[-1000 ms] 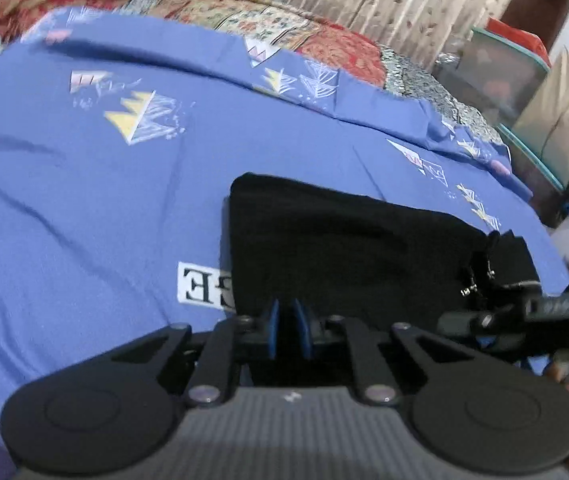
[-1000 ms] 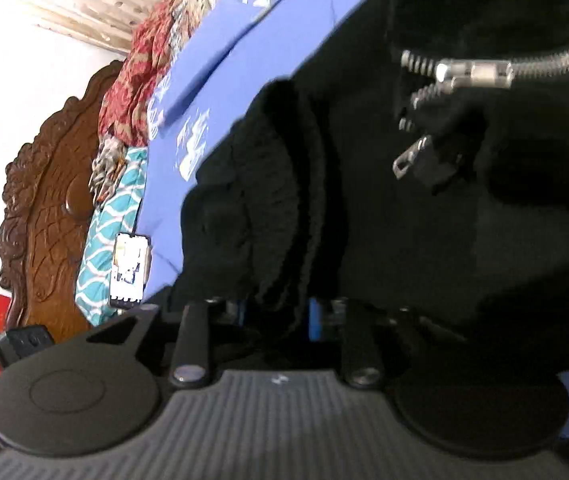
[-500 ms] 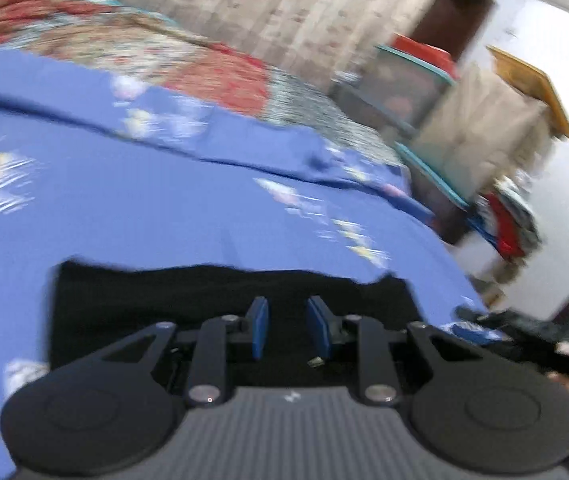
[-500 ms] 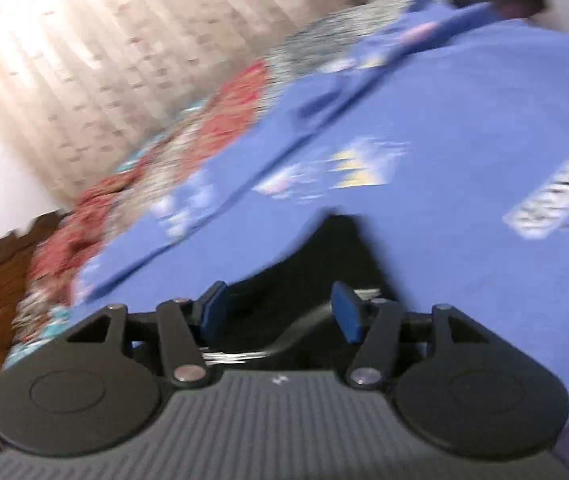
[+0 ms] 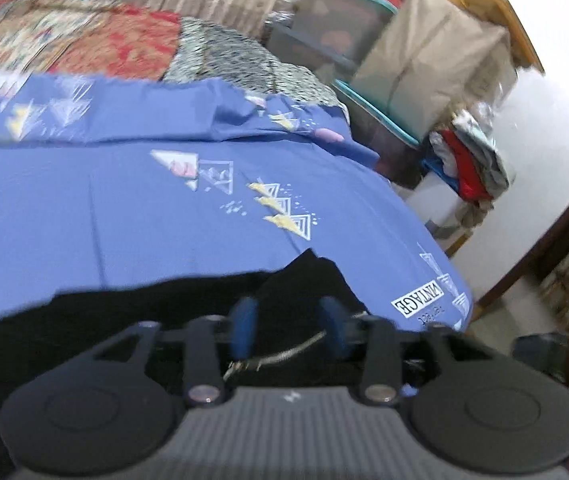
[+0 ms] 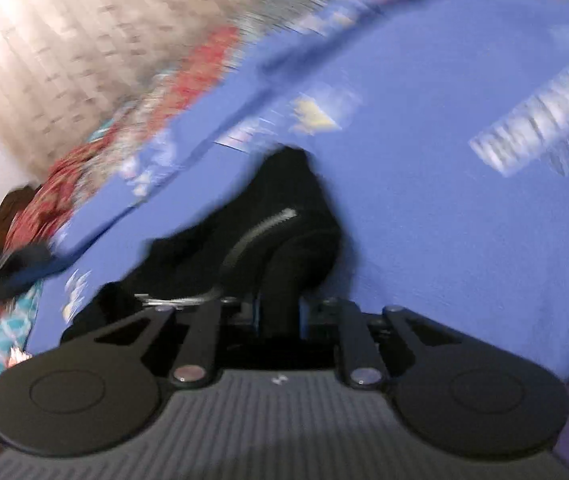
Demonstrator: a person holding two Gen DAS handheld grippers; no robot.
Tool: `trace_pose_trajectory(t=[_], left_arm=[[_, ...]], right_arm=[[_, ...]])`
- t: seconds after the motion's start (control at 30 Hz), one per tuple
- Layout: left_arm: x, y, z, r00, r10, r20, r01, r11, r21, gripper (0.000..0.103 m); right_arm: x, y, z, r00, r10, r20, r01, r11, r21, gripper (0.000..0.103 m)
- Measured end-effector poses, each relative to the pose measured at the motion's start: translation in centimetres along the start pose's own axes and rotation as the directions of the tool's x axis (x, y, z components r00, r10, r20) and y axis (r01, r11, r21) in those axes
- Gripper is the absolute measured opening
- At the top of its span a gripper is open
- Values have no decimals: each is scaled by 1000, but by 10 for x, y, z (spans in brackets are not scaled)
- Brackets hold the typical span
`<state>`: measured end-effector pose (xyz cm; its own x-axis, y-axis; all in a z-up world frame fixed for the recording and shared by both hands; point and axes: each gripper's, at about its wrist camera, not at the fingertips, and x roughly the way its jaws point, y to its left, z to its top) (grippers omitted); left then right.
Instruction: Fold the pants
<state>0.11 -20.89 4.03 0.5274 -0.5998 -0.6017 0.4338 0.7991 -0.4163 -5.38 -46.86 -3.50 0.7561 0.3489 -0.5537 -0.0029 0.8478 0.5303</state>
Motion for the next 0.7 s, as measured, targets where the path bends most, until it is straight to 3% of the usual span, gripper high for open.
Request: trace_pose_trajectory(t=[0.07, 0.1, 0.17, 0.23, 0.3, 0.33, 0.37, 0.47, 0.5, 0.57, 0.63, 0.67, 0.7], left_arm=[[5, -15, 10, 1000, 2, -6, -1, 999, 36, 64], [9, -24, 15, 1000, -4, -15, 5, 998, 56, 67], [17, -38, 20, 1000, 10, -30, -7, 995, 96, 82], [28, -46, 20, 997, 59, -54, -52, 990, 133, 84], [36, -45, 17, 992, 100, -80, -88, 986, 141, 73], [38, -41, 14, 989, 121, -87, -108, 984, 140, 41], [38, -36, 12, 987, 140, -84, -128, 982, 136, 23], [22, -8, 11, 994, 97, -52, -95, 994, 47, 19], [13, 4, 11, 995, 91, -38, -90, 996, 14, 19], [-3, 20, 11, 996, 87, -12, -87, 996, -32, 19], [-21, 38, 9, 997, 74, 8, -73, 993, -90, 19], [-28, 46, 9, 998, 65, 14, -63, 991, -115, 19], [-35, 53, 7, 998, 61, 19, -58, 989, -136, 19]], right_arm=[[-10, 28, -1, 999, 27, 38, -22, 990, -142, 18], [-13, 45, -3, 998, 49, 46, -38, 977, -210, 18], [-12, 75, -10, 996, 75, 54, -53, 938, -341, 18], [-17, 90, -19, 994, 89, 56, -55, 896, -442, 18], [-20, 104, -29, 992, 121, 46, -81, 858, -507, 18], [-24, 108, -33, 989, 140, 40, -98, 842, -530, 18], [-26, 112, -36, 987, 156, 38, -110, 829, -549, 18], [-28, 118, -39, 984, 175, 38, -123, 815, -566, 28], [-32, 115, -42, 981, 192, 32, -141, 815, -563, 42], [-31, 111, -43, 978, 209, 12, -166, 809, -563, 54], [-25, 112, -47, 981, 193, -19, -170, 807, -565, 52], [-21, 112, -47, 980, 192, -46, -185, 812, -554, 39], [-17, 115, -47, 975, 210, -75, -217, 811, -543, 15]])
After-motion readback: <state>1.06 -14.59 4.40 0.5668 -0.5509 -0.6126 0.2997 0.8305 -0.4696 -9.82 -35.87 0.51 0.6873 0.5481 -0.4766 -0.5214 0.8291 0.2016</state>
